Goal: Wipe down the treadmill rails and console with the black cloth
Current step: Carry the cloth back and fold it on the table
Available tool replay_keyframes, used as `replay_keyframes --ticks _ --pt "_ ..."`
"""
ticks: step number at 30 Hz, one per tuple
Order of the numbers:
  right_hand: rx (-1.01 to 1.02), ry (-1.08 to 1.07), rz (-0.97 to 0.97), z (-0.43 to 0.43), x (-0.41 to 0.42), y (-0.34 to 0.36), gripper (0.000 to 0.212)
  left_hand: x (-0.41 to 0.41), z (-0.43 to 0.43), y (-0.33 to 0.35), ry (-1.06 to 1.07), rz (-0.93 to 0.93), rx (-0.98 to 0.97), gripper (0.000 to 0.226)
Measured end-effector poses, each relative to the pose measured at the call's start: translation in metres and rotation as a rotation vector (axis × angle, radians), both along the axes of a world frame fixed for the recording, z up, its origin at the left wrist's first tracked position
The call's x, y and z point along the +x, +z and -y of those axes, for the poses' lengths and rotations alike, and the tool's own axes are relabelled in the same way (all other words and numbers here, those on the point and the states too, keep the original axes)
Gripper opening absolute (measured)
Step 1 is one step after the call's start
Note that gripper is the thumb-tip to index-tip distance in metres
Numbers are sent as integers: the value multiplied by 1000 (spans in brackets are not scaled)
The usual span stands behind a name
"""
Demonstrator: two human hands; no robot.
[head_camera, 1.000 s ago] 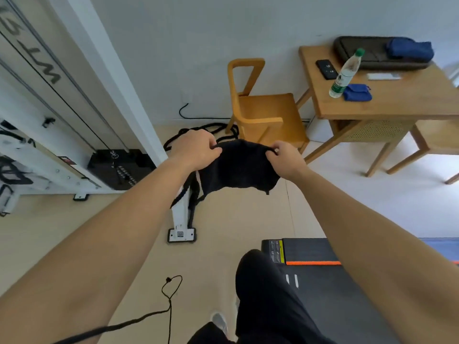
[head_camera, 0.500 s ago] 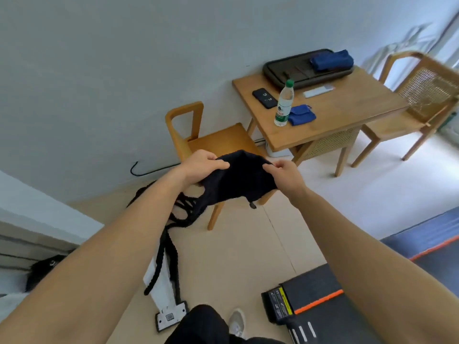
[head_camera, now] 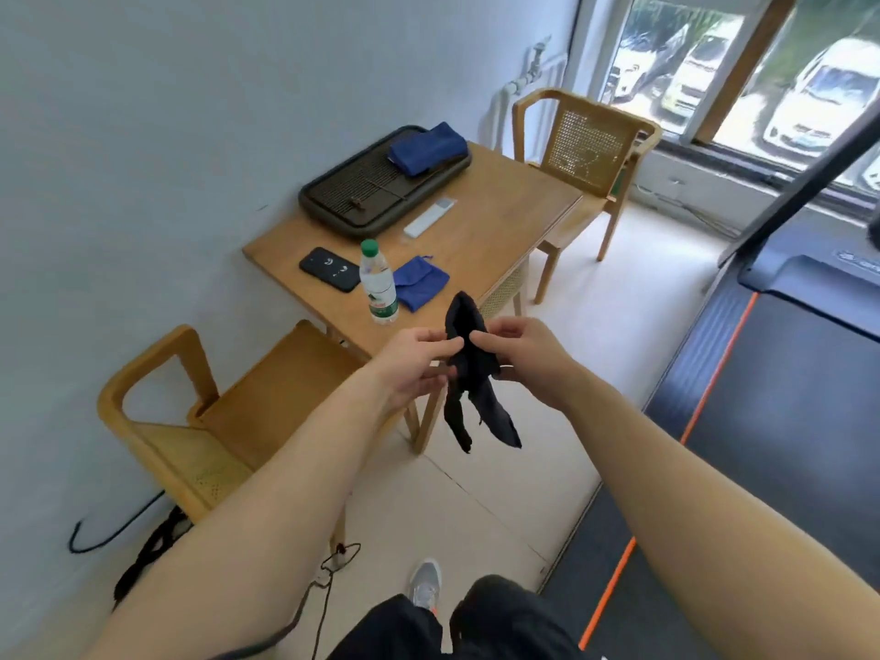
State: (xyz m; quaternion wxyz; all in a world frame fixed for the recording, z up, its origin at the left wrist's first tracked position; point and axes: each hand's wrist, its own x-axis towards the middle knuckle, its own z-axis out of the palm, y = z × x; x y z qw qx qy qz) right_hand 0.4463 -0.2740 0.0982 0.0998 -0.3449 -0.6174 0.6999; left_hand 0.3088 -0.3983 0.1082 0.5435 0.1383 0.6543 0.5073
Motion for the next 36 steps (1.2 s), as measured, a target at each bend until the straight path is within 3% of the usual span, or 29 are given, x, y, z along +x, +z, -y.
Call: replay_keyframes --ticks 5,11,17,22,25,28,32,36 --pt "-55 -113 9 -65 0 -8 37 -15 -90 -8 -65 102 -4 35" --pt "-10 -254 21 -161 -7 -19 29 -27 -199 -20 -138 63 -39 37" --pt "29 -239 -6 -270 -27 -23 24 -40 -307 -18 -96 110 -31 36" --pt "11 -25 0 -350 -42 -13 32 -49 -378 -10 11 109 -75 25" --pt "233 173 108 -391 -58 -13 36 -60 -401 -7 78 151 -142 26" --pt "295 303 145 -424 -85 -14 24 -79 -412 -7 103 179 -222 29" --pt "336 558 143 -457 -130 -6 21 -120 -416 -23 137 -15 -395 47" --pt "337 790 185 -480 -183 6 23 -158 -417 -33 133 -150 -434 41"
